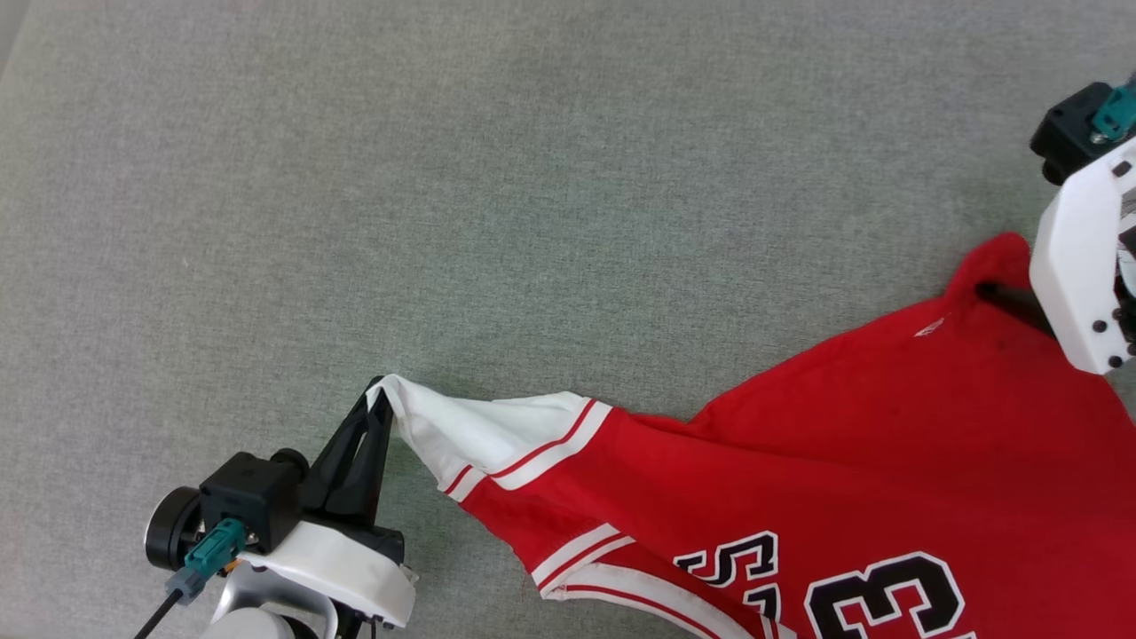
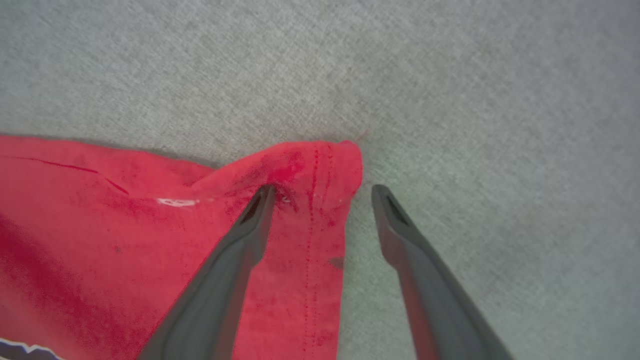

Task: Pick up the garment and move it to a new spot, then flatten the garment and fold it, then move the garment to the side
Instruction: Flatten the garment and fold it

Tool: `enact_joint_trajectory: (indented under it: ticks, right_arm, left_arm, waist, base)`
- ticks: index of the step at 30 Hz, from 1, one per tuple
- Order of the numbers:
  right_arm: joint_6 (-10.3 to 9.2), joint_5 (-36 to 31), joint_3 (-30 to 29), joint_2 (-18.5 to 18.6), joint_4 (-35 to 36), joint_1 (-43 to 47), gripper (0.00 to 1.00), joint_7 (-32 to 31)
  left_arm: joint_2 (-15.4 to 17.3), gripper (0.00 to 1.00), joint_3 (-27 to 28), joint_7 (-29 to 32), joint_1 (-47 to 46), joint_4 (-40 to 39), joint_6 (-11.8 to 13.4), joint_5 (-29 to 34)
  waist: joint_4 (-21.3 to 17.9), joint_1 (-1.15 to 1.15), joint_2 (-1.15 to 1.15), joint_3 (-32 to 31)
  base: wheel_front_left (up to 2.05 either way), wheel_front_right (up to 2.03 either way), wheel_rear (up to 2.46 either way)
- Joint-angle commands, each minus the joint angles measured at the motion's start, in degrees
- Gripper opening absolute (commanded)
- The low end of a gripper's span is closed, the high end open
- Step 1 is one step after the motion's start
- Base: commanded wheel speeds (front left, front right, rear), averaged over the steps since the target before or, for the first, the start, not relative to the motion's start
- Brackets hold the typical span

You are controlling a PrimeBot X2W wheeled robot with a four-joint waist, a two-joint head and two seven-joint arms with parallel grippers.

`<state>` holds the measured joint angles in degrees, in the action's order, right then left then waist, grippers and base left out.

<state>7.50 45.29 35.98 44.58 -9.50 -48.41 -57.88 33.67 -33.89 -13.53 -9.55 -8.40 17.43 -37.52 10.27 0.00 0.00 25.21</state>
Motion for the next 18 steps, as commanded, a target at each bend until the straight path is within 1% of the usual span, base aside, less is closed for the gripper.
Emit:
enact_joint_trajectory:
  ticks: [1, 6, 10, 11, 12, 18]
  right_arm:
    - [-0.02, -0.1, 0.5, -0.5, -0.6, -0.9, 1.00, 0.5]
    - [-0.02, 0.3, 7.3, -0.9, -4.8, -0.8, 1.00, 2.1]
    - [0.00, 1.8, 12.5, -0.3, -6.4, 0.2, 1.00, 4.0]
    - [0.07, 2.2, 13.3, -0.3, -6.4, 0.0, 0.11, 5.1]
    - [0.07, 2.5, 13.8, -0.1, -6.5, -0.4, 0.00, 6.1]
    - [-0.02, 4.9, 14.8, 0.2, -5.7, -4.4, 0.00, 14.3]
  left_arm:
    - [-0.2, 0.00, 0.0, -0.1, -0.7, 0.1, -0.1, 0.3]
    - [-1.1, 0.00, -0.7, -0.1, -1.6, 0.9, -0.3, 0.7]
    - [-1.6, 0.00, -1.1, -0.3, -1.9, 1.9, -0.7, 0.6]
    - [-1.7, 0.00, -1.1, -0.3, -2.0, 2.2, -0.7, 0.5]
    - [-1.8, 0.00, -1.2, -0.4, -2.0, 2.4, -0.8, 0.4]
    - [-1.2, 0.00, -0.6, -0.6, -2.1, 3.8, -1.5, 0.1]
  waist:
    - [0.6, 0.00, 0.00, 0.9]
    - [1.1, 0.00, 0.00, 1.8]
    - [1.0, 0.00, 0.00, 1.8]
    - [0.8, 0.00, 0.00, 1.6]
    - [0.7, 0.00, 0.00, 1.3]
    - [-0.8, 0.00, 0.00, -2.5]
  base:
    - [0.00, 0.00, 0.00]
    - [0.00, 0.00, 0.00]
    - [0.00, 0.00, 0.00]
    - [0.00, 0.00, 0.00]
    - [0.00, 0.00, 0.00]
    - [0.00, 0.00, 0.00]
